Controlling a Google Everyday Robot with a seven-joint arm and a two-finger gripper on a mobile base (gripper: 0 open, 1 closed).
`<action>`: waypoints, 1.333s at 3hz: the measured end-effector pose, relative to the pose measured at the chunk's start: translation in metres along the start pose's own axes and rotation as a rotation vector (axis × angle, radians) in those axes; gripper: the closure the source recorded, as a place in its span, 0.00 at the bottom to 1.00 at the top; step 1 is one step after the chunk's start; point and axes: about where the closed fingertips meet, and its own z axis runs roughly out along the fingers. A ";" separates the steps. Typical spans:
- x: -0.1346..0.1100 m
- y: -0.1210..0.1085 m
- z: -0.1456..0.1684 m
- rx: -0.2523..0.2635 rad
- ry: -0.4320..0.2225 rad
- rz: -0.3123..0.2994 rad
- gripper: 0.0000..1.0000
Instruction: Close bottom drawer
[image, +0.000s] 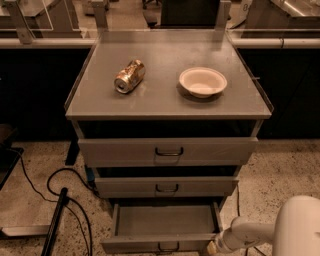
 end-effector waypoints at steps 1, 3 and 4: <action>0.000 0.000 0.000 0.000 0.000 0.000 0.36; 0.000 0.000 0.000 0.000 0.000 0.000 0.00; 0.000 0.000 0.000 0.000 0.000 0.000 0.00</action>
Offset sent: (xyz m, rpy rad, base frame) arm 0.0000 0.0000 0.0000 0.0000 0.0000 0.0000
